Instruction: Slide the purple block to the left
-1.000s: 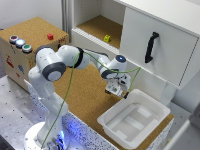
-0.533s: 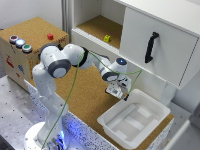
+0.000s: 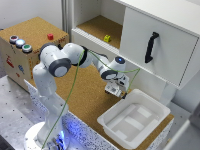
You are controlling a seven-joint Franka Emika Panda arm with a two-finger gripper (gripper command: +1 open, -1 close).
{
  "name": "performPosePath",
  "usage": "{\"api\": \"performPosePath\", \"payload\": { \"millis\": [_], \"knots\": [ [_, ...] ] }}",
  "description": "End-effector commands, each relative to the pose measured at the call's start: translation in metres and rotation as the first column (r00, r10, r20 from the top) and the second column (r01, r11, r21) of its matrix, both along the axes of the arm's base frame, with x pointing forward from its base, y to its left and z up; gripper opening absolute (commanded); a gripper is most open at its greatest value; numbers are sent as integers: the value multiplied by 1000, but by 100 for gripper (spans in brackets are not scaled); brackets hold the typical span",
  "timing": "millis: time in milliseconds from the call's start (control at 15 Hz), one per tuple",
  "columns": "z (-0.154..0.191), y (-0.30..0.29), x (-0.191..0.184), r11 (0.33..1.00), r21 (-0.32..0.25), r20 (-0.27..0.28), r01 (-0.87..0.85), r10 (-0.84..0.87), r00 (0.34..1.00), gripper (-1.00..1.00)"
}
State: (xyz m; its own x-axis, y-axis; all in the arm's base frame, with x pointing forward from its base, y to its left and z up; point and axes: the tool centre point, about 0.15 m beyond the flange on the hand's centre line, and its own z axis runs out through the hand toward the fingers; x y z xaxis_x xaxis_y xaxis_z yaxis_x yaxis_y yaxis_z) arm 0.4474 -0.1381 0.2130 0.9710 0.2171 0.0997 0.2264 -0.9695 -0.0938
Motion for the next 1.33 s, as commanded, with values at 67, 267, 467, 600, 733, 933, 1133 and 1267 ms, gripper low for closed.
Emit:
{"api": "performPosePath", "payload": {
  "millis": [67,267,467,600,733,933,1133,1267],
  "knots": [
    [-4,34,-2,999,32,-14,-2,2,1000,-100],
    [-6,46,0,999,44,-18,-5,6,1000,-100],
    [-7,60,0,998,57,-19,-6,7,1000,-100],
    [-6,68,0,998,63,-18,-3,4,1000,-100],
    [-6,76,-2,998,67,-20,-2,3,1000,-100],
    [-3,88,-8,998,60,-23,-1,3,1000,-100],
    [-1,96,-15,999,47,-26,-4,6,1000,-100],
    [-3,101,-21,1000,25,-35,-10,11,999,-100]
  ]
}}
